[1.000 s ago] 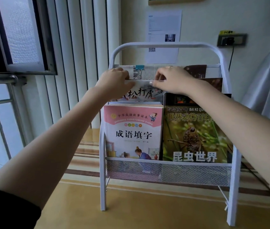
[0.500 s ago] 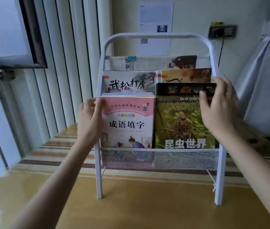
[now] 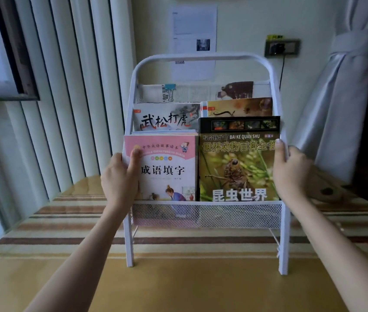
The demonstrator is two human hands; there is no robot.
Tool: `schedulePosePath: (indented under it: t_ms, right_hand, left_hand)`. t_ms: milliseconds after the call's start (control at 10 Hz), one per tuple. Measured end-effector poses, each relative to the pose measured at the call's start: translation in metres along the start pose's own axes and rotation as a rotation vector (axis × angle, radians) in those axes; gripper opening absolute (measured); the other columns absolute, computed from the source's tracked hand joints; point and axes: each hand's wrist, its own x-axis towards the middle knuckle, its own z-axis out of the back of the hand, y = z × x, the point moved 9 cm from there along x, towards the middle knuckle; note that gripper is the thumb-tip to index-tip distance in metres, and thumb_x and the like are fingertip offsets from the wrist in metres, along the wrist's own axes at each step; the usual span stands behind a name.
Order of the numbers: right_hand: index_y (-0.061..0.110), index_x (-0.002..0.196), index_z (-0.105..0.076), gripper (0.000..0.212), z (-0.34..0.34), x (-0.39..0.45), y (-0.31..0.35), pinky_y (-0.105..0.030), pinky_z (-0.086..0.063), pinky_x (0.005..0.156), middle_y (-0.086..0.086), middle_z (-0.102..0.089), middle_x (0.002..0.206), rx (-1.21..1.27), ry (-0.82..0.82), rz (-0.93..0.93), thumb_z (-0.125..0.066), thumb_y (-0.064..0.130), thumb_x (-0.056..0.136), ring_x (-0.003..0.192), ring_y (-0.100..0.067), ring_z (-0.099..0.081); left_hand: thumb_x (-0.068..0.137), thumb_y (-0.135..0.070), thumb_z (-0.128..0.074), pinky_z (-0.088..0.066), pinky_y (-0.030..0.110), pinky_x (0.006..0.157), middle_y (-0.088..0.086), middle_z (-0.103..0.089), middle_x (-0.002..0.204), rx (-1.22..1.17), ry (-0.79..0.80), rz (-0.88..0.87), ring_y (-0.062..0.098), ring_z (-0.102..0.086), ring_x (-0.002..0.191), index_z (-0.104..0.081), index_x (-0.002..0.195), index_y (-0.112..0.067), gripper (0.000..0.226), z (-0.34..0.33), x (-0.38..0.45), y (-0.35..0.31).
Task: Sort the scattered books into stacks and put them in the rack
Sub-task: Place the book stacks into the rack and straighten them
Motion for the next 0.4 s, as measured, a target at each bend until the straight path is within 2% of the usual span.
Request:
schedulePosePath:
  t_ms: [100,200,300,400]
  right_hand:
    - [0.009,0.063,-0.047,0.053,-0.008,0.005,-0.002,-0.026,-0.018,0.043,-0.002,-0.039,0.048,-0.019,-0.015,0.009,-0.034,0.045,0.099,0.043,-0.02,-0.036]
    - [0.009,0.067,-0.048,0.053,-0.006,0.0,-0.005,-0.026,-0.02,0.044,-0.002,-0.042,0.05,-0.014,0.02,0.012,-0.03,0.047,0.099,0.045,-0.023,-0.042]
    - [0.008,0.082,-0.049,0.046,-0.011,-0.002,0.003,-0.029,-0.027,0.048,-0.006,-0.05,0.064,-0.048,0.179,0.004,-0.026,0.043,0.101,0.056,-0.025,-0.048]
    - [0.005,0.104,-0.049,0.03,0.015,-0.001,0.013,-0.034,-0.038,0.069,-0.018,-0.057,0.098,0.106,0.184,-0.023,-0.035,0.031,0.101,0.086,-0.031,-0.054]
  left_hand:
    - [0.087,-0.066,-0.032,-0.026,0.033,0.053,0.0,-0.04,0.059,0.015,-0.014,-0.006,0.025,-0.043,0.06,-0.039,0.069,-0.01,0.059,-0.012,0.005,0.006]
    - [0.089,-0.067,-0.029,-0.03,0.034,0.054,0.002,-0.042,0.061,0.051,-0.022,0.003,0.028,-0.048,0.063,-0.042,0.077,-0.006,0.063,-0.01,0.001,0.009]
    - [0.09,-0.068,-0.023,-0.042,0.038,0.059,0.008,-0.054,0.071,0.129,0.048,0.018,0.033,-0.057,0.072,-0.044,0.09,-0.006,0.065,-0.012,-0.003,0.004]
    - [0.091,-0.063,-0.033,-0.044,0.047,0.09,0.021,-0.055,0.123,0.145,0.092,-0.018,0.035,-0.05,0.115,-0.036,0.132,-0.005,0.071,0.004,-0.008,-0.012]
